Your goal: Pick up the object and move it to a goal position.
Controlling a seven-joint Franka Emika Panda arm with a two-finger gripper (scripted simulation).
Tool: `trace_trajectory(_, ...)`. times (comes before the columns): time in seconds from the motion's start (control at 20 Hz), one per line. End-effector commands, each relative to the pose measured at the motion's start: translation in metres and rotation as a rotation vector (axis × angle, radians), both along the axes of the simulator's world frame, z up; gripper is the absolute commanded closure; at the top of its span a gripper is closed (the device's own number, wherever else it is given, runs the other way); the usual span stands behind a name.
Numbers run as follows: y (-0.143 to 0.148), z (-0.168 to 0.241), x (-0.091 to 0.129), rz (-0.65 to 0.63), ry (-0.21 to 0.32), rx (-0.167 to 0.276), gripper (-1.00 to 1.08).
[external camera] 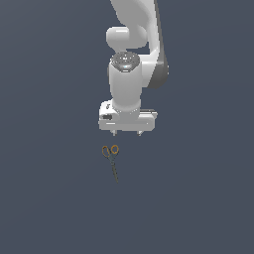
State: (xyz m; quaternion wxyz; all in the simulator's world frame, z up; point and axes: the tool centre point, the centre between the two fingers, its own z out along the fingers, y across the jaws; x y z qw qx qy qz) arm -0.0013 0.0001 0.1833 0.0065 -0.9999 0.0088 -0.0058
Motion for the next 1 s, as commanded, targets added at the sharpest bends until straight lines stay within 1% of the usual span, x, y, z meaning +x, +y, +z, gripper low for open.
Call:
trace_trajectory(0.0, 0.0, 0.0, 0.0, 0.0, 0.0, 0.0, -0.92)
trace_trajectory(0.15, 0.003, 0.002, 0.001, 0.01, -0.003, 0.002, -0.92)
trace_trajectory(0.5, 0.022, 0.012, 0.002, 0.068, -0.023, 0.01, -0.92)
trace_trajectory(0.75, 0.02, 0.01, 0.003, 0.066, -0.023, 0.01, -0.92)
trace_trajectory(0.95, 0.013, 0.001, 0.009, 0.068, -0.02, 0.008, -0.92)
